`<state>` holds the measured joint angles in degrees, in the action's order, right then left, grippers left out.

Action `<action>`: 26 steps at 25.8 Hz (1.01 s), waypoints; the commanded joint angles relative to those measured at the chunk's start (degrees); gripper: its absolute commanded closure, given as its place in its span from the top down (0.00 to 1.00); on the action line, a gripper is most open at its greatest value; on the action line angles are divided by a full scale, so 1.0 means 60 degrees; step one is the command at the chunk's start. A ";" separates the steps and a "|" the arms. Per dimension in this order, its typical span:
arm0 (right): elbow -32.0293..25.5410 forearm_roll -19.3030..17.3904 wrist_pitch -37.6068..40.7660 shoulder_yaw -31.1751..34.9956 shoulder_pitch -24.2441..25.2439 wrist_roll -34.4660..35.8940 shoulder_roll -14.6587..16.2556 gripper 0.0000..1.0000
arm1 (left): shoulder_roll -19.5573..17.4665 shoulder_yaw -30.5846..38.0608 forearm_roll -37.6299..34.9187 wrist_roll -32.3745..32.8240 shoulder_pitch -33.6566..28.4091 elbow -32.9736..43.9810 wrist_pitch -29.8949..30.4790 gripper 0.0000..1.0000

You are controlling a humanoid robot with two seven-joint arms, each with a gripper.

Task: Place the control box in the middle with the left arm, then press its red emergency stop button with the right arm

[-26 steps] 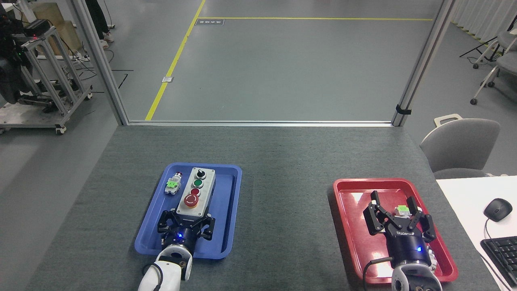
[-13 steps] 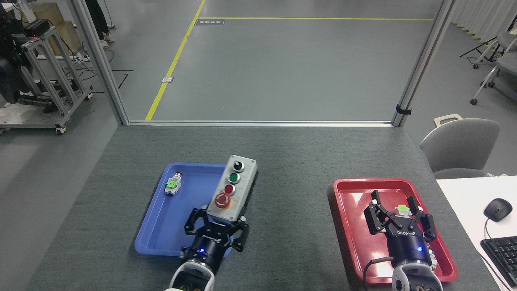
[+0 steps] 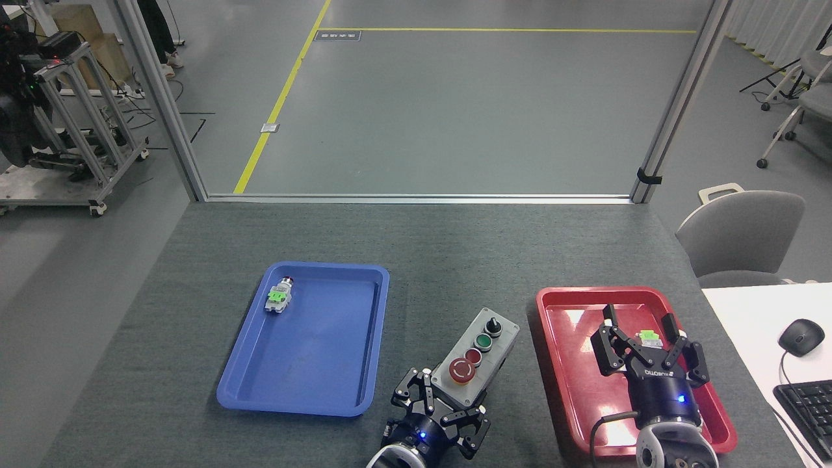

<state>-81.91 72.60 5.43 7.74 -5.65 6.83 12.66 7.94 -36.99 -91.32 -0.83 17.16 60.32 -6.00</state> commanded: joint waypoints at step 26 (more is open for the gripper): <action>0.0146 0.0132 0.0178 0.0307 0.0018 0.0049 0.0409 0.74 | -0.2524 0.0466 0.1405 0.0095 -0.2962 0.5180 0.0721 0.99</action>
<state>-81.06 73.04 5.60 9.91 -5.63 6.86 14.79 -2.32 -36.29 -87.81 0.16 3.55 84.29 -1.97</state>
